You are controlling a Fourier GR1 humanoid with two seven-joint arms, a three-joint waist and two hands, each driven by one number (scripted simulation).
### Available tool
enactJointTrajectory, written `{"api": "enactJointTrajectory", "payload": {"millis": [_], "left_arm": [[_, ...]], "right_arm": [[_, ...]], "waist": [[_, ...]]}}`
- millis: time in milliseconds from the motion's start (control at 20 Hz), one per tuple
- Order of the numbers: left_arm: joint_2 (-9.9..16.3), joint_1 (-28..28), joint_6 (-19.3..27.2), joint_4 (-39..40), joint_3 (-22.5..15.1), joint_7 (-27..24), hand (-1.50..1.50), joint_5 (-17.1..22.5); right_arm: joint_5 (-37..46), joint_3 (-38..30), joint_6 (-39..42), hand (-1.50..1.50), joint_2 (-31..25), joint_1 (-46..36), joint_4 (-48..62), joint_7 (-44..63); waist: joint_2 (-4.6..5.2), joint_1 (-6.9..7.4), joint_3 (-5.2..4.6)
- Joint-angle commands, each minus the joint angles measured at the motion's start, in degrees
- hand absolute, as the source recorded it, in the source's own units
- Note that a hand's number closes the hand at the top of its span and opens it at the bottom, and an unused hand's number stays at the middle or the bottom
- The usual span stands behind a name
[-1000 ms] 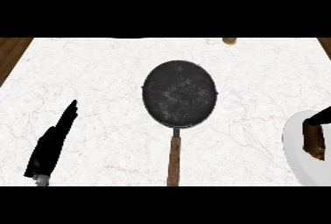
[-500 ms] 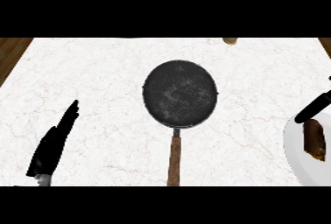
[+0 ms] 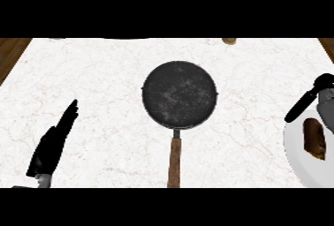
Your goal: Pick the sweet potato from the plate and place it in the pan
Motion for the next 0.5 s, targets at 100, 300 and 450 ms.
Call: {"api": "enactJointTrajectory", "payload": {"millis": [100,300,450], "left_arm": [[-0.25,2.20,0.39,-3.31,-1.22,1.09,0.00,-1.36],[0.25,1.93,-0.70,-1.32,1.81,-0.83,0.00,0.31],[-1.54,3.29,1.41,-2.33,-0.66,0.28,0.00,-2.47]], "right_arm": [[1.87,1.63,4.70,-1.50,2.66,-2.86,6.48,13.80],[2.01,1.47,5.04,-1.50,3.38,-2.44,6.70,14.03],[3.27,1.54,3.34,-1.50,4.04,-1.28,8.71,13.17]], "waist": [[-0.19,0.12,0.02],[-0.27,-0.75,-0.02],[-0.27,-0.92,0.03]]}}
